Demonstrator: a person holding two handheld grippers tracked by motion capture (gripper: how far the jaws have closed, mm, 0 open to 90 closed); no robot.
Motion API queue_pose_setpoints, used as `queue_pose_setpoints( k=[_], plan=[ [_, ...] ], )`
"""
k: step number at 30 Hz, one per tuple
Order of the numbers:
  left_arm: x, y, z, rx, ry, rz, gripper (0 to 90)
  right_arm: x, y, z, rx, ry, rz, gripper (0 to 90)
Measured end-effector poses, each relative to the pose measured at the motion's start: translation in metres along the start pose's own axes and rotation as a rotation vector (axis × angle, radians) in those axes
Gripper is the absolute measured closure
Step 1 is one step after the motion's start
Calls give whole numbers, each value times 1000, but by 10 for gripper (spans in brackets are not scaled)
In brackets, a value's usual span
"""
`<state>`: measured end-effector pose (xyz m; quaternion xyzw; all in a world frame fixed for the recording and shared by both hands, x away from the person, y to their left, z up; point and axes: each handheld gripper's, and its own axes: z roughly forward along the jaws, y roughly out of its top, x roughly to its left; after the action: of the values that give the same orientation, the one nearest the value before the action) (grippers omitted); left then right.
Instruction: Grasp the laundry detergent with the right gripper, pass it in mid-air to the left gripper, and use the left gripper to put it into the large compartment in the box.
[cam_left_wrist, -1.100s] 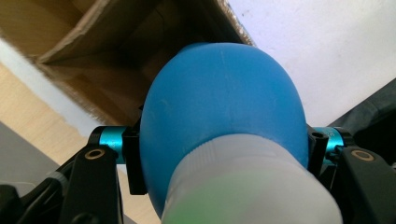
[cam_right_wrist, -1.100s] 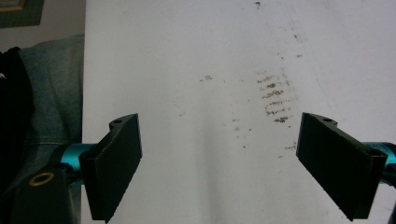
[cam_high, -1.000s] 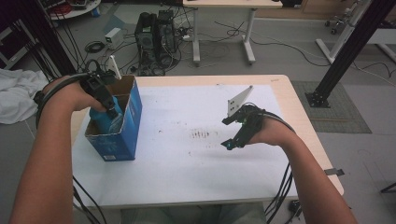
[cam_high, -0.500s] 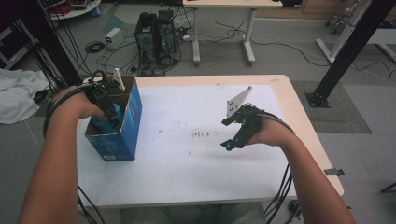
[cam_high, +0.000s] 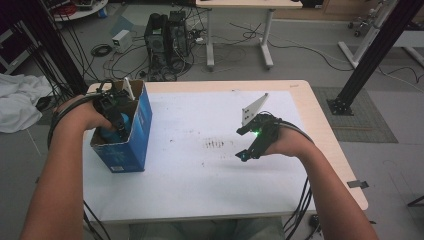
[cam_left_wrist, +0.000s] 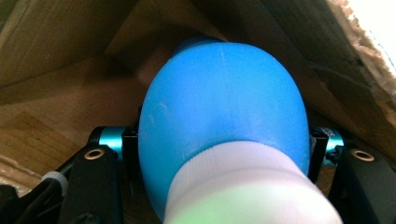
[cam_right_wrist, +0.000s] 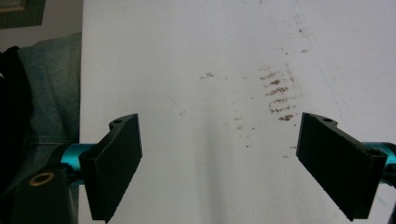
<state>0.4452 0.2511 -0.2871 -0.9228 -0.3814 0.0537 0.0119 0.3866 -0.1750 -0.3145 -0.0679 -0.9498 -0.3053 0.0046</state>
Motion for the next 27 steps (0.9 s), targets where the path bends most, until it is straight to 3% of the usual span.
queue_pose_setpoints(
  k=[7, 12, 16, 27],
  plan=[
    [0, -2, 2, 2, -18, -14, 363, 0, 0, 0, -4, -3, 4, 134],
    [0, -3, 0, -6, -8, -13, 345, 1, 0, 0, -9, -3, -10, 134],
    [-2, -6, -5, -32, 3, -25, 334, 2, 1, -1, -11, -4, -3, 134],
    [-9, -11, -23, -37, 10, -13, 311, 3, 2, -2, -20, -6, -8, 134]
  ],
)
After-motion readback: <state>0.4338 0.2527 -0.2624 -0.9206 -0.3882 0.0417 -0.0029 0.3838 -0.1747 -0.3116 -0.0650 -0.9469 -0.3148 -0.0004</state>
